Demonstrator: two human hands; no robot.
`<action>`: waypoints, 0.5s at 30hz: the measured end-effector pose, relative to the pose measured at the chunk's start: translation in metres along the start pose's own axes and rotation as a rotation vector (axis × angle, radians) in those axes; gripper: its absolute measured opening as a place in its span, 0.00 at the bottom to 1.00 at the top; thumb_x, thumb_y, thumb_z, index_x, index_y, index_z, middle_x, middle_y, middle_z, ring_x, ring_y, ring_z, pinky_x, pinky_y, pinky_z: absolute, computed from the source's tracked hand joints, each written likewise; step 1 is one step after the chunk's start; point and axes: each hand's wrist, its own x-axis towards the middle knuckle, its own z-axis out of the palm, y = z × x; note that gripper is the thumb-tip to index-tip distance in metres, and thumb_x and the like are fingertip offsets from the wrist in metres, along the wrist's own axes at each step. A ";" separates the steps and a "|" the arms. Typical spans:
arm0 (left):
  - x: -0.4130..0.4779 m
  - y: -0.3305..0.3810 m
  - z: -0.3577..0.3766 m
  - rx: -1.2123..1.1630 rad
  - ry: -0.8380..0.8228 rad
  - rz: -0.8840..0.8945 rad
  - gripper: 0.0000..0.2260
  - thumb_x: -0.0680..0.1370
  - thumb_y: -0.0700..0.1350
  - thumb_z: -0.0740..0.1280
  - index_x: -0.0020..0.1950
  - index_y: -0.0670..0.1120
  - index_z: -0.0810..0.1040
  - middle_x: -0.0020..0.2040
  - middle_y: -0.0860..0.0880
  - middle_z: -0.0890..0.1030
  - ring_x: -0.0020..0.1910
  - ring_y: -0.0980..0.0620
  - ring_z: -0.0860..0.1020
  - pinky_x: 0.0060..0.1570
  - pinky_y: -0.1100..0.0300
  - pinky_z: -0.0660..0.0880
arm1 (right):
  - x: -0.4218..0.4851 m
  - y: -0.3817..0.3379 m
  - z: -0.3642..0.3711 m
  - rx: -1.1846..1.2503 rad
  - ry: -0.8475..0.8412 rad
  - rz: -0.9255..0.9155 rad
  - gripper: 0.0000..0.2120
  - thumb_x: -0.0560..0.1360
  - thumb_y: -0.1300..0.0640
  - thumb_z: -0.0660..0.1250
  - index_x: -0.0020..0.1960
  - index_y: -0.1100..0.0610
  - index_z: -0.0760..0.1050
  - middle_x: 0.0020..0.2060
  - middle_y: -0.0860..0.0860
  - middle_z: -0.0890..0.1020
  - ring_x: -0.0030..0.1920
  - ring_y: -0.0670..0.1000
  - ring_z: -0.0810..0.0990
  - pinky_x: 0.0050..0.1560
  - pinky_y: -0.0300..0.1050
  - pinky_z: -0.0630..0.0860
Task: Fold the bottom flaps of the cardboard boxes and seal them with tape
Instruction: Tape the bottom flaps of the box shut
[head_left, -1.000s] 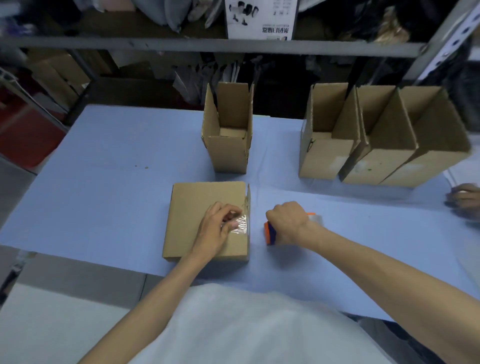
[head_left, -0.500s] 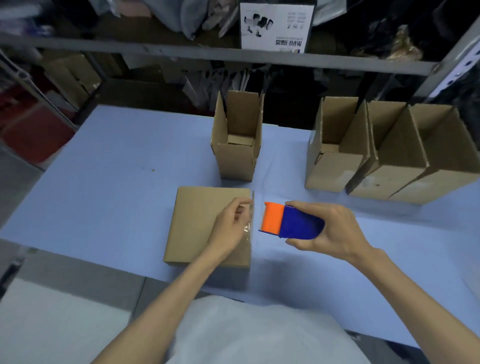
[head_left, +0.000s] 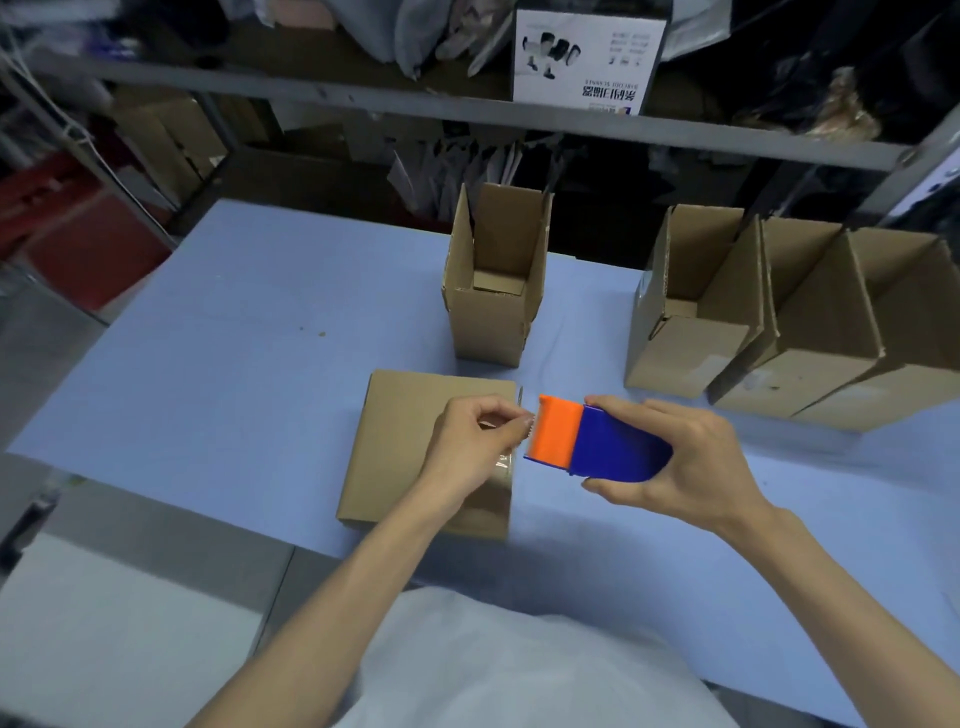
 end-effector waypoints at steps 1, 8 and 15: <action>0.001 0.000 -0.001 0.003 -0.001 -0.021 0.05 0.76 0.40 0.70 0.40 0.47 0.82 0.36 0.51 0.82 0.37 0.55 0.79 0.39 0.61 0.77 | 0.001 0.001 0.000 -0.012 -0.016 0.003 0.39 0.61 0.35 0.73 0.66 0.52 0.73 0.49 0.50 0.83 0.47 0.50 0.80 0.38 0.38 0.76; 0.015 -0.008 -0.005 0.212 0.064 -0.131 0.13 0.73 0.37 0.70 0.30 0.49 0.79 0.31 0.52 0.81 0.35 0.51 0.79 0.44 0.52 0.80 | 0.011 0.009 0.017 0.056 -0.156 0.078 0.37 0.62 0.38 0.77 0.67 0.47 0.71 0.54 0.45 0.82 0.50 0.49 0.80 0.44 0.42 0.79; 0.023 -0.030 -0.040 0.358 0.171 -0.205 0.13 0.71 0.42 0.73 0.27 0.49 0.79 0.25 0.58 0.78 0.29 0.56 0.76 0.38 0.64 0.72 | -0.009 0.025 0.017 0.016 -0.196 0.109 0.36 0.61 0.34 0.73 0.65 0.45 0.72 0.50 0.43 0.82 0.45 0.47 0.80 0.41 0.38 0.77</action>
